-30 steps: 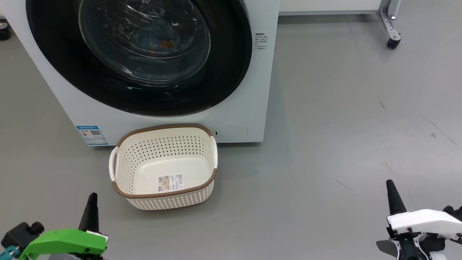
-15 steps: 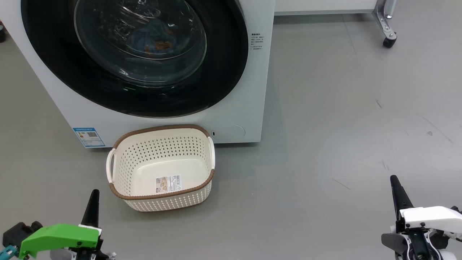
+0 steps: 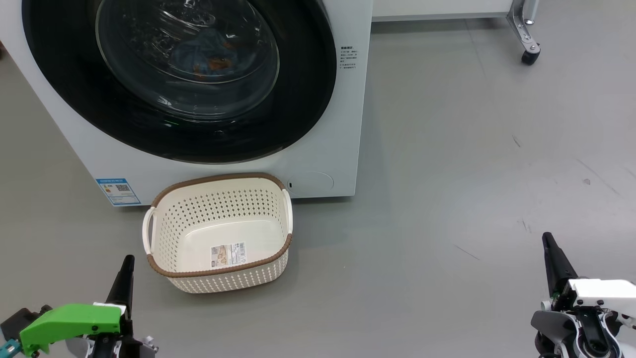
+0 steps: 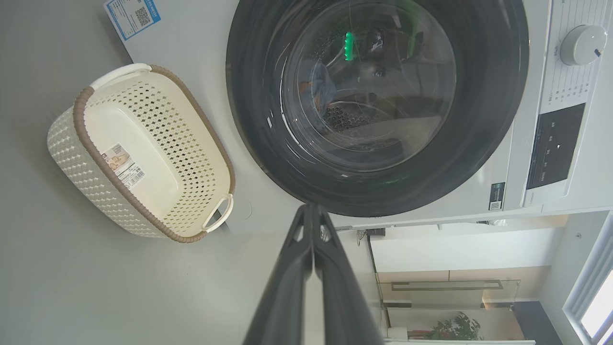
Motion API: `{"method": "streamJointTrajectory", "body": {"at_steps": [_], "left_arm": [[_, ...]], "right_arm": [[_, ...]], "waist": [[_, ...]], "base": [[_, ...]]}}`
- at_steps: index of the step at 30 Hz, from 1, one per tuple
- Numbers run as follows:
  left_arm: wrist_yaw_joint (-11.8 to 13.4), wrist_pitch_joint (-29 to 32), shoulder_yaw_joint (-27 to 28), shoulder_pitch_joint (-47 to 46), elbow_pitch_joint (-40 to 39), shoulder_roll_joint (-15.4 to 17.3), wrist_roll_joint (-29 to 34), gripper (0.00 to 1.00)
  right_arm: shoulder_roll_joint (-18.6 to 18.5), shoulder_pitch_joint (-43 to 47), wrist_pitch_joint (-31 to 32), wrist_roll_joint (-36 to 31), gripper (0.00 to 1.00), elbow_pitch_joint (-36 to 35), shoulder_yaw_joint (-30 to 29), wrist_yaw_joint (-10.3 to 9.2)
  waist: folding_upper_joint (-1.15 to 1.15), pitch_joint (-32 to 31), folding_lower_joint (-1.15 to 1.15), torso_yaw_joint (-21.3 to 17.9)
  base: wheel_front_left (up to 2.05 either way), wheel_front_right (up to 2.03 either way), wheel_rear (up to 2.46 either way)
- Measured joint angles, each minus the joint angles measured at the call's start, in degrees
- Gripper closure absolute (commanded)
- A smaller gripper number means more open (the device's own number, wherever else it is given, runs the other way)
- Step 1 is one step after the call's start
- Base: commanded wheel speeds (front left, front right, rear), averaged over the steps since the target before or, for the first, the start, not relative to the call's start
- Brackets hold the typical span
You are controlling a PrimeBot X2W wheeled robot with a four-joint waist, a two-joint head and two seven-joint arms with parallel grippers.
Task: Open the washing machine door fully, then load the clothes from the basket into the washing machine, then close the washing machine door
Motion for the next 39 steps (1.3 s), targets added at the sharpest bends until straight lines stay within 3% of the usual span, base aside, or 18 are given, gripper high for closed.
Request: {"method": "streamJointTrajectory", "body": {"at_steps": [9, 39], "left_arm": [[0.0, 1.5, 0.3, -0.9, 0.4, -0.1, -6.2, 1.0], [0.0, 1.5, 0.5, -1.0, 1.3, -0.2, -6.2, 1.0]], "right_arm": [[0.0, -0.1, 1.5, 5.8, 1.0, -0.3, -0.9, 0.01], [0.0, -0.2, 1.5, 5.8, 1.0, -0.5, -0.9, 0.02]], "waist": [[0.0, 0.0, 0.0, -0.3], [0.0, -0.1, 0.0, -0.3]], "base": [[0.0, 0.0, 0.0], [0.0, 0.0, 0.0]]}}
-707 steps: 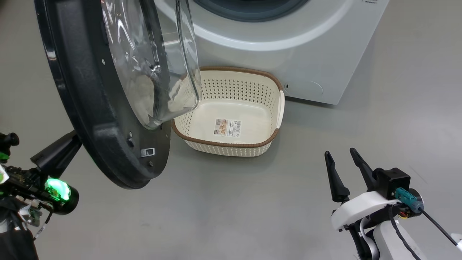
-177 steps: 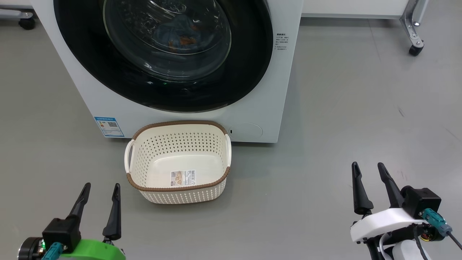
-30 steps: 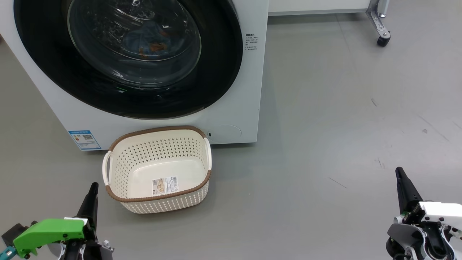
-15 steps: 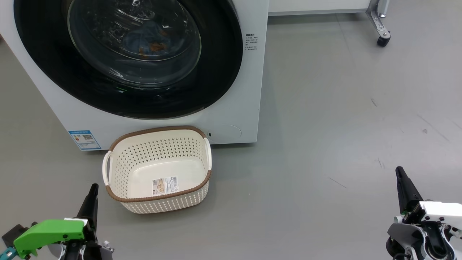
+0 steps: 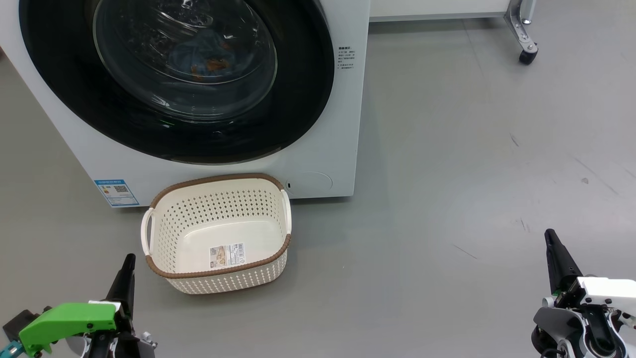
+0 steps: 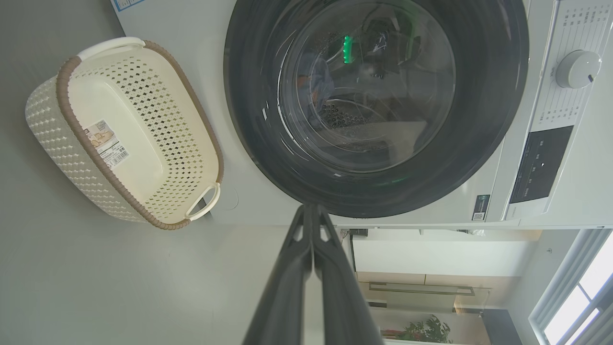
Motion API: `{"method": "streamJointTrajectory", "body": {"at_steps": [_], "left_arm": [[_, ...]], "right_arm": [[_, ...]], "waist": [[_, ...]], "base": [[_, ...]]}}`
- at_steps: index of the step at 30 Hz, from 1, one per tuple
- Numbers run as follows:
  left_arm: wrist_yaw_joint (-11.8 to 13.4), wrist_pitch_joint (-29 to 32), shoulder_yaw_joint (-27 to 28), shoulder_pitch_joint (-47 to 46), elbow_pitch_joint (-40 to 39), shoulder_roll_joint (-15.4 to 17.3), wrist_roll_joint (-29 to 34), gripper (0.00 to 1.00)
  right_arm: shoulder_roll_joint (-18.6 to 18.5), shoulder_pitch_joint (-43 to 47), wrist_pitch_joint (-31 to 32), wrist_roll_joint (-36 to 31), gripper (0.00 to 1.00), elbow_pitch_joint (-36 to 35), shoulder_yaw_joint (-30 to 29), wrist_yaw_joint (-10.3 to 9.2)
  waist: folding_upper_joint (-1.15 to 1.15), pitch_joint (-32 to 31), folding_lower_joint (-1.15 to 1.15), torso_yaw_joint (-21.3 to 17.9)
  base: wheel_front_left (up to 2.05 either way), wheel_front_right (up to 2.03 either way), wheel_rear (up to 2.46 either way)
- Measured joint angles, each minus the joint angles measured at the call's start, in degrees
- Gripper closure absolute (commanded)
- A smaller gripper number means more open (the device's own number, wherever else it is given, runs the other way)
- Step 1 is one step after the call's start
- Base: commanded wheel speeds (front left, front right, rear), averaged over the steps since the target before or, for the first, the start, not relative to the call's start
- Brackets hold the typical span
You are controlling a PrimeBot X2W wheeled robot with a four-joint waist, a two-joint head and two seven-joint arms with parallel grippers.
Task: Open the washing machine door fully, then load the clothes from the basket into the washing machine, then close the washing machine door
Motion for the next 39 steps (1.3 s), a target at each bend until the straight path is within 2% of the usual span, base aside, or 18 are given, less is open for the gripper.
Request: {"method": "streamJointTrajectory", "body": {"at_steps": [39], "left_arm": [[0.0, 0.2, 0.3, -0.5, 0.2, -0.1, 0.0, 1.0]], "right_arm": [[0.0, 0.0, 0.0, 0.0, 1.0, 0.0, 0.0, 0.0]], "waist": [[0.0, 0.0, 0.0, 0.0]], "base": [[0.0, 0.0, 0.0]]}}
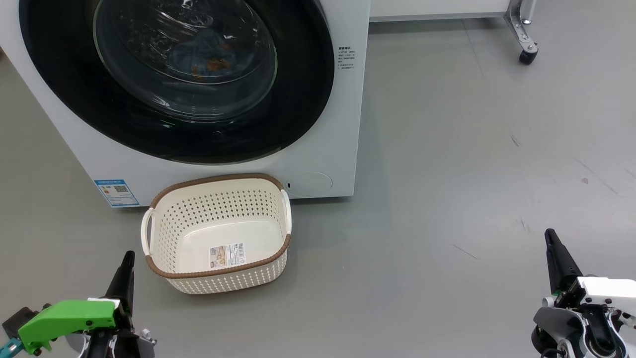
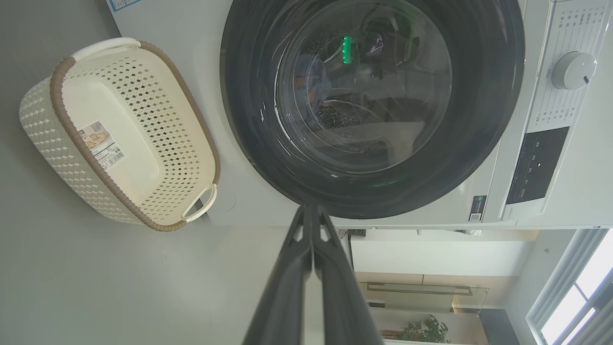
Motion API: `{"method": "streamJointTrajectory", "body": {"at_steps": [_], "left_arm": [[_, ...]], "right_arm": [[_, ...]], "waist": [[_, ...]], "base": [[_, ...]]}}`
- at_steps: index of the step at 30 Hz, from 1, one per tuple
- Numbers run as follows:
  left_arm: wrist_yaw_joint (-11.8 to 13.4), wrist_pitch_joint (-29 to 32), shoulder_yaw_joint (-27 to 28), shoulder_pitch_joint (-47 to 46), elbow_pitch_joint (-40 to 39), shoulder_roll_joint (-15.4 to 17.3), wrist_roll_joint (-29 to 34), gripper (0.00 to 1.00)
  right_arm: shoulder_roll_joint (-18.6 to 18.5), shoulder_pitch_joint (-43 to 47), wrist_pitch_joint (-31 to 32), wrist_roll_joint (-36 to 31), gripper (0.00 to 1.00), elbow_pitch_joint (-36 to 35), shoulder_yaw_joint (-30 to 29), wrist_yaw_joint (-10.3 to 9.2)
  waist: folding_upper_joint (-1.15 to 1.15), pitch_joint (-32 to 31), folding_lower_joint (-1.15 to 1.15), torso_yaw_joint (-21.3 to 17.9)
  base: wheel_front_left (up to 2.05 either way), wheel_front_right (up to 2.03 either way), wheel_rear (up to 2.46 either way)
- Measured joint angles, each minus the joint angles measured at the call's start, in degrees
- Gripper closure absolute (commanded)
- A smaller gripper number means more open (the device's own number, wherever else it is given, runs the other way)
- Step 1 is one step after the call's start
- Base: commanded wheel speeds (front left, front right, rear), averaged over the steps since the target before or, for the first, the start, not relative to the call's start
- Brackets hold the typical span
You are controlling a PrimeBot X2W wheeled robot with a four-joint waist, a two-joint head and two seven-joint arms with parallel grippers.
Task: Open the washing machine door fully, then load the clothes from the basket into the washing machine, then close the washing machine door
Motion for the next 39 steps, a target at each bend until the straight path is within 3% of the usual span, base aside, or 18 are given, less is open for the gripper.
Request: {"method": "streamJointTrajectory", "body": {"at_steps": [39], "left_arm": [[0.0, 0.1, 0.4, 0.0, 0.0, -0.1, 0.0, 1.0]], "right_arm": [[0.0, 0.0, 0.0, 0.0, 1.0, 0.0, 0.0, 0.0]], "waist": [[0.0, 0.0, 0.0, 0.0]], "base": [[0.0, 0.0, 0.0]]}}
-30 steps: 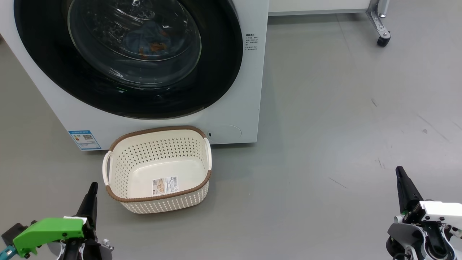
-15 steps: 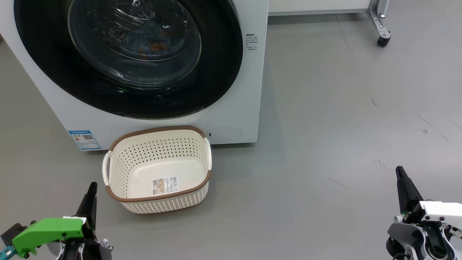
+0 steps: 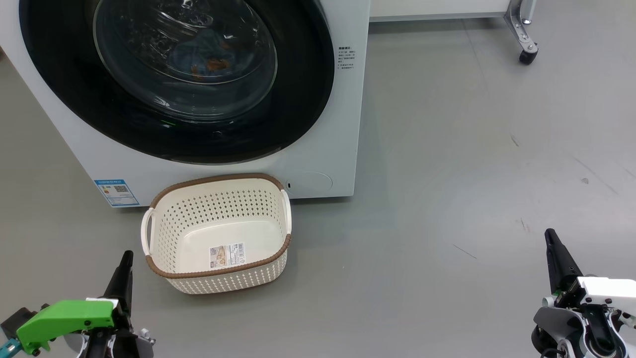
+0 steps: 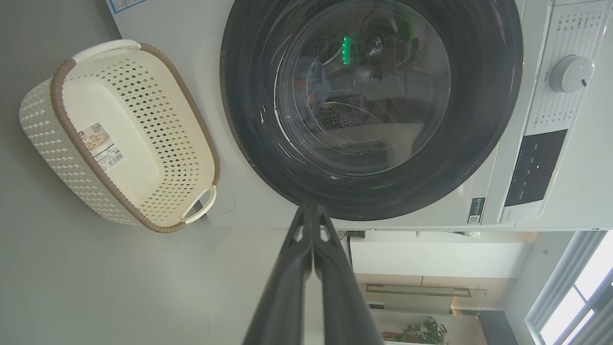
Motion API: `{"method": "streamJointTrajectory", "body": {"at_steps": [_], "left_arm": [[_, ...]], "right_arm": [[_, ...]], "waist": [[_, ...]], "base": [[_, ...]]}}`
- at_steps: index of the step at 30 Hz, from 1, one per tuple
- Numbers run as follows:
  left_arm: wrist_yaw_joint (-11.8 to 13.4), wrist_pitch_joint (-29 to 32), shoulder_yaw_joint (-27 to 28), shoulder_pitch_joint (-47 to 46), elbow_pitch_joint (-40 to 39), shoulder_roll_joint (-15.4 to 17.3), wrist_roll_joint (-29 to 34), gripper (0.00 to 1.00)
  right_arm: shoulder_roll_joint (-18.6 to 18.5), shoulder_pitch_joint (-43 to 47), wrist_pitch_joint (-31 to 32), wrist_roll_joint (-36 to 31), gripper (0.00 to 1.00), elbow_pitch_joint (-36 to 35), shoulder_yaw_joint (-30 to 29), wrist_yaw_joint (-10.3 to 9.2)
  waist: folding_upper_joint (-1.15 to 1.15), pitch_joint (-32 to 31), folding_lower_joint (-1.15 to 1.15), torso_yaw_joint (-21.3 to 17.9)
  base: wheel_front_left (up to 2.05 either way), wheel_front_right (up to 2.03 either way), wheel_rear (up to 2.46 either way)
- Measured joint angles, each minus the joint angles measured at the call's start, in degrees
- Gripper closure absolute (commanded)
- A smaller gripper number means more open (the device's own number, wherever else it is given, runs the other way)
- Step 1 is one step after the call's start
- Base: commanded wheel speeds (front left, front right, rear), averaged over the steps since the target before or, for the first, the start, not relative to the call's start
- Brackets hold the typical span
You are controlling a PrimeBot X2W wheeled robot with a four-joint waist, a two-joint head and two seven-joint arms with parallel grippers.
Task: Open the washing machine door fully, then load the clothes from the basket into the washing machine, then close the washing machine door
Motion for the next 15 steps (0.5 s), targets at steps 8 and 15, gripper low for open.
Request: {"method": "streamJointTrajectory", "body": {"at_steps": [8, 15], "left_arm": [[0.0, 0.0, 0.1, 0.0, 0.0, 0.0, 0.0, 1.0], [0.0, 0.1, 0.1, 0.0, 0.0, 0.0, 0.0, 1.0]], "right_arm": [[0.0, 0.0, 0.0, 0.0, 1.0, 0.0, 0.0, 0.0], [0.0, 0.0, 0.0, 0.0, 1.0, 0.0, 0.0, 0.0]], "waist": [[0.0, 0.0, 0.0, 0.0], [0.0, 0.0, 0.0, 0.0]], "base": [[0.0, 0.0, 0.0], [0.0, 0.0, 0.0]]}}
